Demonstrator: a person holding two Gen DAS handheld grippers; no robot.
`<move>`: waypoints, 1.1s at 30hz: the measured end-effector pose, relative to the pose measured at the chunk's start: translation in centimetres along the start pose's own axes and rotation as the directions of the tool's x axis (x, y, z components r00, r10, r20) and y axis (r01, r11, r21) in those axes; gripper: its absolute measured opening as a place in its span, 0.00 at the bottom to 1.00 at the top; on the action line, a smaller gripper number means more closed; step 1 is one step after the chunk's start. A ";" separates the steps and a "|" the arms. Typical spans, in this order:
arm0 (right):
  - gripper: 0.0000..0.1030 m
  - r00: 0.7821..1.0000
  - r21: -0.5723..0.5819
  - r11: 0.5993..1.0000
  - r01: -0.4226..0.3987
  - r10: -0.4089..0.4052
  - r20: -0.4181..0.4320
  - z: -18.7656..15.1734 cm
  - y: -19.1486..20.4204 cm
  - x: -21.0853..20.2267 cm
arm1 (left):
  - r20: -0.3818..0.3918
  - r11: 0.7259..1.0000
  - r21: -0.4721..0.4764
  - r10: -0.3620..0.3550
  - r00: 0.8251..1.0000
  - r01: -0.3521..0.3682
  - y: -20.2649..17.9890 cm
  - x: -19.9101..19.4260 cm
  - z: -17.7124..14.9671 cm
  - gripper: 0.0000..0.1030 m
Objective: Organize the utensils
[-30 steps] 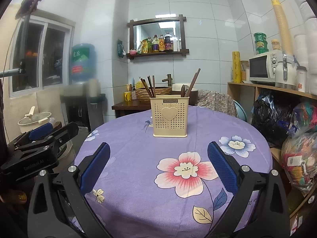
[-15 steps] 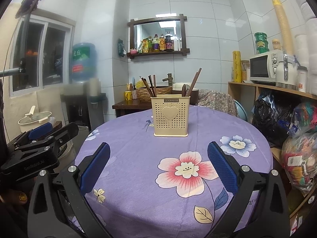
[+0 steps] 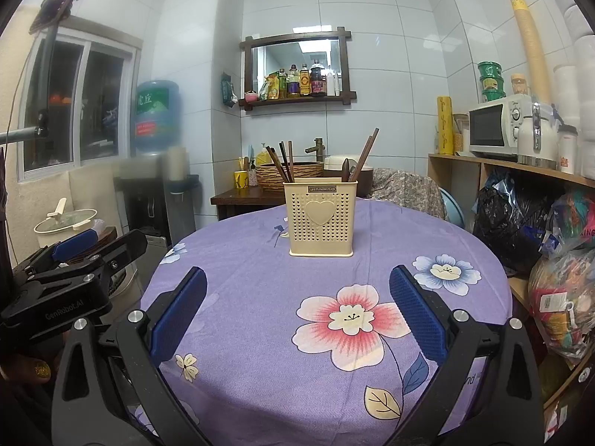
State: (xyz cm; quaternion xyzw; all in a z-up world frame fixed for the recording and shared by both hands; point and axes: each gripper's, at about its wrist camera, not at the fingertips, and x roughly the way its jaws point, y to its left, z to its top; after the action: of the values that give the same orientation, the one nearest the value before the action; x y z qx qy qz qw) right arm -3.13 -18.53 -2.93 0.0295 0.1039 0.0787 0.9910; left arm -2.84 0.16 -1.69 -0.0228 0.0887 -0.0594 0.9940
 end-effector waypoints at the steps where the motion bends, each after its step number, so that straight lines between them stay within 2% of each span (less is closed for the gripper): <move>1: 0.94 1.000 0.001 1.000 -0.001 0.001 0.000 0.0 -0.1 0.0 | 0.003 1.000 0.003 0.002 1.000 -0.002 0.1 0.0 0.0 0.95; 33: 0.94 1.000 0.012 1.000 -0.004 0.004 -0.003 0.4 0.0 0.2 | -0.013 1.000 -0.003 0.013 1.000 -0.014 0.3 0.3 0.4 0.95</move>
State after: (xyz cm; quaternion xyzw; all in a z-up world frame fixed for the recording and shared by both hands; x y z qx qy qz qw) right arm -2.89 -18.52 -2.56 0.0356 0.1057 0.0800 0.9905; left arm -2.44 0.41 -1.39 -0.0234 0.0956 -0.0527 0.9937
